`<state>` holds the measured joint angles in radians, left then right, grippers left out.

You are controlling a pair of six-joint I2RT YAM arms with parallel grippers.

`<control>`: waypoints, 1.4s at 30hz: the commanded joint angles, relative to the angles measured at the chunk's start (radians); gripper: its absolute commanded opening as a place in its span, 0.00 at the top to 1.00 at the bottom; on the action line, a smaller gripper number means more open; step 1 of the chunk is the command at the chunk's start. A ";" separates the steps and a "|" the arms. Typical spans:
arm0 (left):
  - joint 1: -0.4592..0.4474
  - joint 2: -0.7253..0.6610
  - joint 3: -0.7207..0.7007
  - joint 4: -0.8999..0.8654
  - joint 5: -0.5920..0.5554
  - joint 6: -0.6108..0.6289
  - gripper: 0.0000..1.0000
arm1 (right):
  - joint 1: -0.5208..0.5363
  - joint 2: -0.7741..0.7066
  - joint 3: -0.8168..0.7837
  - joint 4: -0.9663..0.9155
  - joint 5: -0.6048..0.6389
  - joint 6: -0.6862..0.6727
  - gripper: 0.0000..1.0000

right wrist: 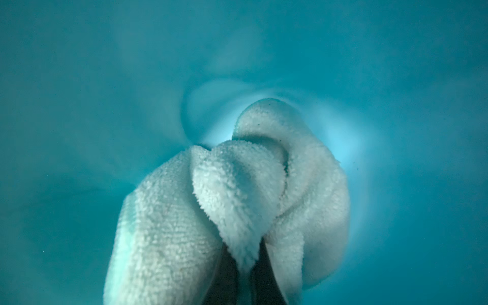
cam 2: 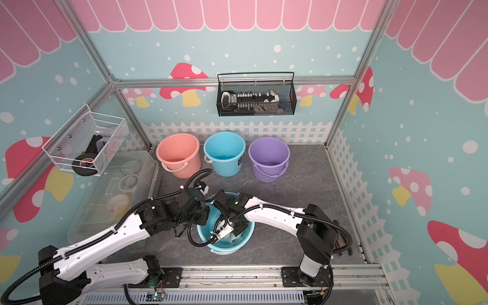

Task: Wipe the inside of the bucket with a cloth
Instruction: Wipe the dirt from the inside of the bucket.

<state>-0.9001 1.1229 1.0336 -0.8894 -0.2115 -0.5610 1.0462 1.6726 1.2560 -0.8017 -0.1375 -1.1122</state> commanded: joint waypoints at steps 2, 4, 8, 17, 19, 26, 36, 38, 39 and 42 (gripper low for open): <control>-0.001 0.003 0.053 0.104 -0.027 -0.034 1.00 | 0.016 0.007 -0.011 0.165 -0.243 0.073 1.00; 0.000 0.003 0.049 0.104 -0.026 -0.033 1.00 | 0.016 0.006 -0.023 0.275 -0.216 0.112 1.00; 0.000 -0.003 0.046 0.105 -0.021 -0.041 1.00 | 0.016 -0.017 -0.075 0.496 -0.125 0.147 1.00; 0.000 -0.028 0.039 0.096 -0.030 -0.045 1.00 | 0.027 -0.028 -0.123 0.621 0.289 0.077 1.00; 0.000 -0.028 0.038 0.094 -0.035 -0.044 1.00 | 0.028 -0.025 -0.115 0.551 0.347 0.026 1.00; 0.000 -0.015 0.054 0.087 -0.036 -0.038 1.00 | 0.030 -0.024 -0.069 0.235 0.447 -0.047 1.00; 0.000 -0.003 0.064 0.083 -0.034 -0.031 1.00 | 0.030 -0.033 0.023 -0.080 0.033 0.024 1.00; -0.001 -0.002 0.065 0.084 -0.027 -0.034 1.00 | 0.029 -0.033 0.031 -0.074 -0.081 0.030 1.00; 0.000 0.001 0.066 0.084 -0.026 -0.033 1.00 | 0.031 -0.029 0.031 -0.061 -0.122 0.036 1.00; 0.000 0.006 0.068 0.084 -0.026 -0.030 1.00 | 0.030 -0.031 0.006 0.059 -0.214 0.082 1.00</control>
<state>-0.9012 1.1217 1.0489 -0.9062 -0.2104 -0.5529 1.0592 1.6588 1.2591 -0.8009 -0.1299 -1.0798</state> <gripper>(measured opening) 0.117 0.057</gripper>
